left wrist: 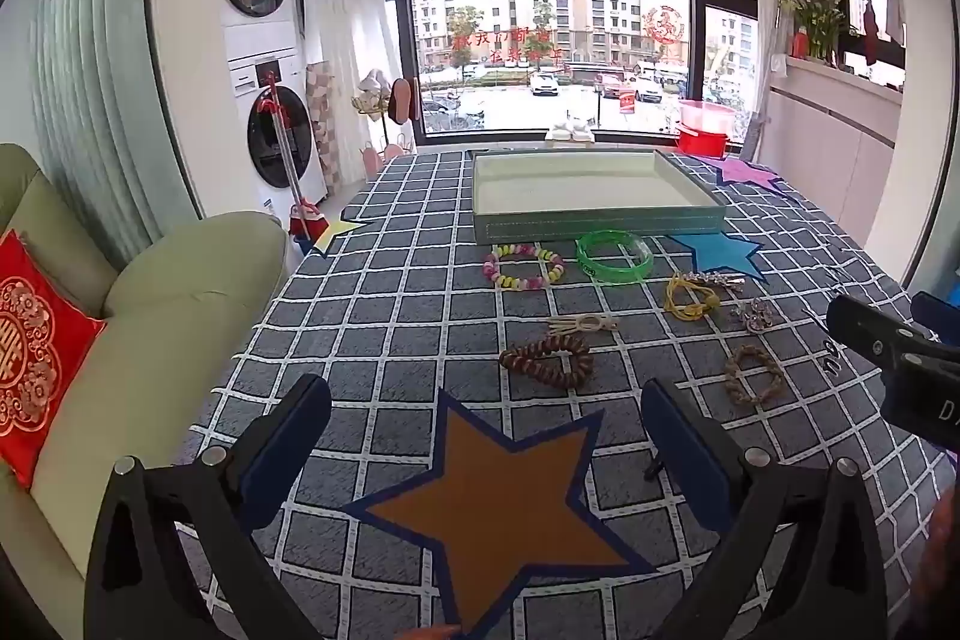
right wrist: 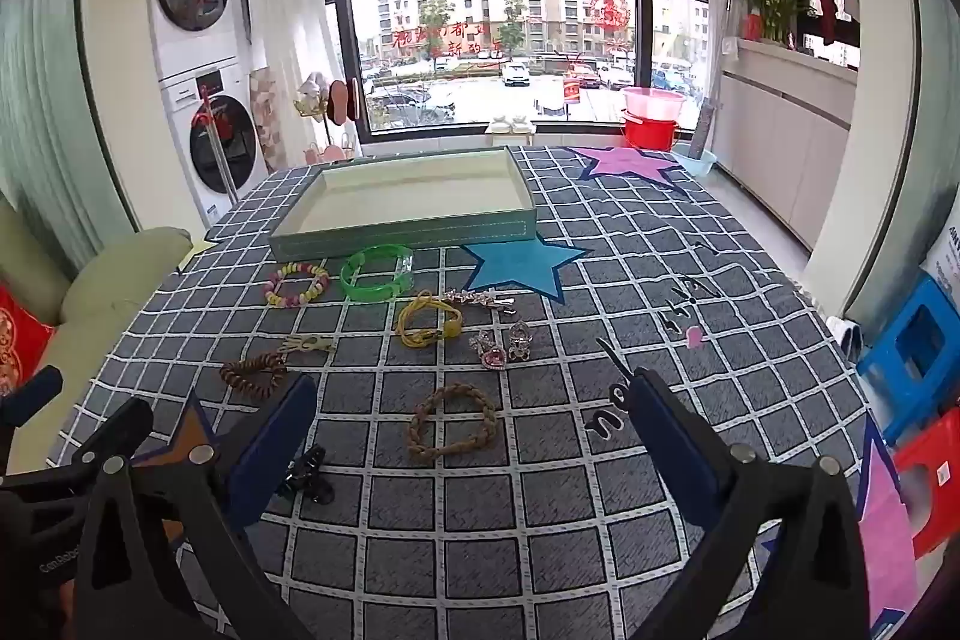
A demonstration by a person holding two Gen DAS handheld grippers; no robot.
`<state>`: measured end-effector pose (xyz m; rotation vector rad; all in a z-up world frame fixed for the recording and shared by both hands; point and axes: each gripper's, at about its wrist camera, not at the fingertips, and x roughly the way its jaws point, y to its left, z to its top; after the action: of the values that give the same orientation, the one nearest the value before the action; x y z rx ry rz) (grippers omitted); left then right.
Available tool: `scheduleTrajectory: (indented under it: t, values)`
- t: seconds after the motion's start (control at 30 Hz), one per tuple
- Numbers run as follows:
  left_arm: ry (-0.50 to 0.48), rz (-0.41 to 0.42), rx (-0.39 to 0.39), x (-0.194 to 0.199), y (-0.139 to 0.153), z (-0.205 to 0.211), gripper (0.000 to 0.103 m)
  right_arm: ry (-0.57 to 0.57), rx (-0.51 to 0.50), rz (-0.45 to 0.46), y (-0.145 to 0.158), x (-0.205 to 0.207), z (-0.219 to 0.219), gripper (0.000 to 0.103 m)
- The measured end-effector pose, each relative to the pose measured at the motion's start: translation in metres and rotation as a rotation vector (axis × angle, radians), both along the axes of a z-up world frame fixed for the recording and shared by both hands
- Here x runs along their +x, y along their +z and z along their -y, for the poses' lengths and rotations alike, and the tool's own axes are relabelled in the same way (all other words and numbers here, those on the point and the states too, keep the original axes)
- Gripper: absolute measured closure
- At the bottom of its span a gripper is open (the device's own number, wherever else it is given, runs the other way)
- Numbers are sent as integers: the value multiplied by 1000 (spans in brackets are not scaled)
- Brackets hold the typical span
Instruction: Organize jewelry
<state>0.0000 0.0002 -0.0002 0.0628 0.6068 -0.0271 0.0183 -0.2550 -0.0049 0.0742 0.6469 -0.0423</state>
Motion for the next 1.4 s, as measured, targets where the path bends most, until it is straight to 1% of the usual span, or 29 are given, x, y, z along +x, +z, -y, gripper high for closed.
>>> scheduleTrajectory:
  t: [0.17,0.27,0.43,1.4]
  values:
    - [13,-30,-4,5,-3,-3,0,-2,7,-4,0,0,1,0]
    - [12,-45,5,14,-14,2,0,0,9,-7,0,1,2,0]
    - [16,-41,-14,8,-12,-2,0,1,7,-3,2,1,2,0]
    - [17,-37,-23,6,-8,-3,0,7,6,2,3,1,-4,0]
